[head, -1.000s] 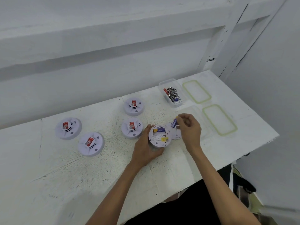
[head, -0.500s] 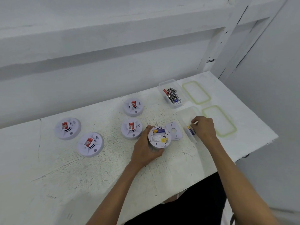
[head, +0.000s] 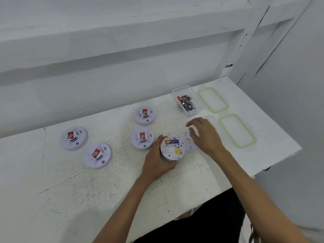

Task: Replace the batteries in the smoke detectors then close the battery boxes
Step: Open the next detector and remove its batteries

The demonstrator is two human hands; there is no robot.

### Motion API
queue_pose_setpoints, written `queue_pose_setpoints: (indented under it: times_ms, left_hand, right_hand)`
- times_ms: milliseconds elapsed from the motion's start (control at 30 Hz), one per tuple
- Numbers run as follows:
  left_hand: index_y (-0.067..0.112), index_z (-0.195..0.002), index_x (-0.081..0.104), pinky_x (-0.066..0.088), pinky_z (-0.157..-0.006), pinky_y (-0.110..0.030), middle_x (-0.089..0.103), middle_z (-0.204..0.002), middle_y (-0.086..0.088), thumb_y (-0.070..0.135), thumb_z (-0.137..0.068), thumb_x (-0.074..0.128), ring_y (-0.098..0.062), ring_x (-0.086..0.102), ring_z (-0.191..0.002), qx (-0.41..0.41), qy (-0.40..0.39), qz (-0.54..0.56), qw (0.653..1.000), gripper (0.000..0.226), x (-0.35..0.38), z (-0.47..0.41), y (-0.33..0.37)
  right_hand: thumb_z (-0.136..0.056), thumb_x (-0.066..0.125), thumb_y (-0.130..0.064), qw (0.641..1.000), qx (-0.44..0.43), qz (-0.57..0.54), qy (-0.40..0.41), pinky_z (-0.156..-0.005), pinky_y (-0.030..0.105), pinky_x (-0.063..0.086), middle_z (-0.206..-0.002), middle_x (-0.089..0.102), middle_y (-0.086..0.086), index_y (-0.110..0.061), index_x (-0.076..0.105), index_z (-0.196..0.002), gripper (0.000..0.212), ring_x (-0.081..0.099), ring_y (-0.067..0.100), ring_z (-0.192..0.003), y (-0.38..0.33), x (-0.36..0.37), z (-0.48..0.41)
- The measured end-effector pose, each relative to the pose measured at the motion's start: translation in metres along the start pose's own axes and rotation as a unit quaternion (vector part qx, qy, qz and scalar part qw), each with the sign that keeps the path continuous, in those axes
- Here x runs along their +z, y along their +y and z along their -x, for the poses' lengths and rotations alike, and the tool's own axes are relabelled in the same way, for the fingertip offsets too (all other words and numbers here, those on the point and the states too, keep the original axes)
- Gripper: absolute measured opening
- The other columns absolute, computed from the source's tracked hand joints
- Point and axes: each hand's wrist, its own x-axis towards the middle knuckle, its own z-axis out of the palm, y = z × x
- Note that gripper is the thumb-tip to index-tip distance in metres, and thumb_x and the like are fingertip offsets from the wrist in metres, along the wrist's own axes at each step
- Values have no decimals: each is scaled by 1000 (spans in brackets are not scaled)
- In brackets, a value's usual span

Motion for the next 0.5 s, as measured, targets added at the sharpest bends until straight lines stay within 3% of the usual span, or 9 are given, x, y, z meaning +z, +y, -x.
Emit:
queue_pose_setpoints:
  times_ms: [67,167,233,367,433,500]
  left_hand:
    - [56,-144,29,51,-100,-21,49,-133,38,47,-70,87,12,51,-123,-12,-9,3,1000,95,3,0,-4]
    - [74,-137,12,37,-99,-1,32,-136,50,52,-70,80,17,41,-128,-10,-19,9,1000,98,3,-1,-5]
    - [69,-138,11,33,-102,-2,24,-141,46,48,-70,78,11,36,-132,-6,-18,19,1000,98,4,-1,-4]
    - [63,-141,12,29,-105,-3,23,-152,30,59,-70,74,7,32,-139,-4,-19,29,999,94,5,-3,-11]
    - [58,-145,11,29,-103,1,22,-151,33,60,-69,73,18,30,-136,-1,-20,25,999,98,7,-4,-14]
    - [40,-154,14,30,-104,-1,25,-147,37,57,-69,74,25,30,-133,-5,-20,28,999,105,10,-3,-18]
  right_hand:
    - [-98,52,-18,993,-84,15,-86,-84,30,51,-128,56,-1,-21,62,-115,20,51,15,-115,-14,10,0]
    - [-100,46,-25,969,-149,61,-187,-84,37,54,-138,49,-2,-26,53,-129,30,47,16,-121,-19,27,-4]
    - [-101,46,-30,956,-157,74,-238,-88,40,52,-138,51,0,-29,47,-138,37,49,19,-121,-18,32,-8]
    - [-101,43,-26,944,-182,85,-262,-80,40,52,-126,59,3,-30,49,-137,37,58,24,-105,-18,37,-15]
    - [-101,42,-23,938,-201,103,-262,-72,37,50,-118,61,6,-28,50,-137,37,60,26,-93,-19,36,-20]
    - [-102,42,-23,932,-217,123,-264,-66,34,45,-114,62,7,-27,51,-137,36,60,27,-89,-22,35,-27]
